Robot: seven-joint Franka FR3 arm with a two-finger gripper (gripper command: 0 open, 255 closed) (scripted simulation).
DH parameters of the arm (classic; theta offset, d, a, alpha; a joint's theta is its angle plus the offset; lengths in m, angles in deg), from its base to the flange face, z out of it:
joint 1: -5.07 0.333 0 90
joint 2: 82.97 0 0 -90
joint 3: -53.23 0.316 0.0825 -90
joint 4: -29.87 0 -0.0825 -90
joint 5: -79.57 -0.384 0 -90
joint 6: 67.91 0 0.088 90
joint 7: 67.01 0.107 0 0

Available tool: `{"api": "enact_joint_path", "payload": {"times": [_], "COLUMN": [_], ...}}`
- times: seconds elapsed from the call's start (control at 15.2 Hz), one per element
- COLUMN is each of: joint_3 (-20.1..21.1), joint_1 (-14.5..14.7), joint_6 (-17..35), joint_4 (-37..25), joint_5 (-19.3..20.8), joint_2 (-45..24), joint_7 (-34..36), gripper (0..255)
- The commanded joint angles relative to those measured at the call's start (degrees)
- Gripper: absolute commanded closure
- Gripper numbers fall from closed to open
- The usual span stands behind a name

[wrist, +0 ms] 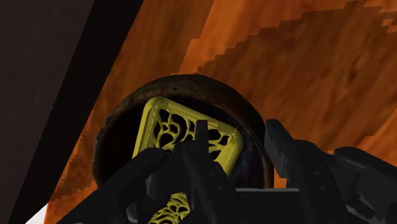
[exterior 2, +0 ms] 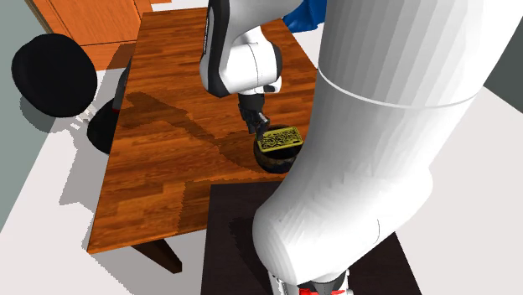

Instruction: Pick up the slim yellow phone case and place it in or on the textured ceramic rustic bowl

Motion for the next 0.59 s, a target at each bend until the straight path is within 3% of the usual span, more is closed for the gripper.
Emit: {"api": "enact_joint_path", "payload": {"times": [0.0, 0.26, 0.53], "joint_3": [-0.02, 0.0, -0.17], "joint_1": [-0.02, 0.0, 0.24], "joint_6": [-0.01, 0.01, -8.23], "joint_4": [0.03, 0.0, -1.98], "joint_5": [0.01, -0.01, 1.37], "joint_2": [-0.01, -0.06, 6.26], "joint_7": [-0.01, 0.02, 1.06], "gripper": [0, 0, 0]}}
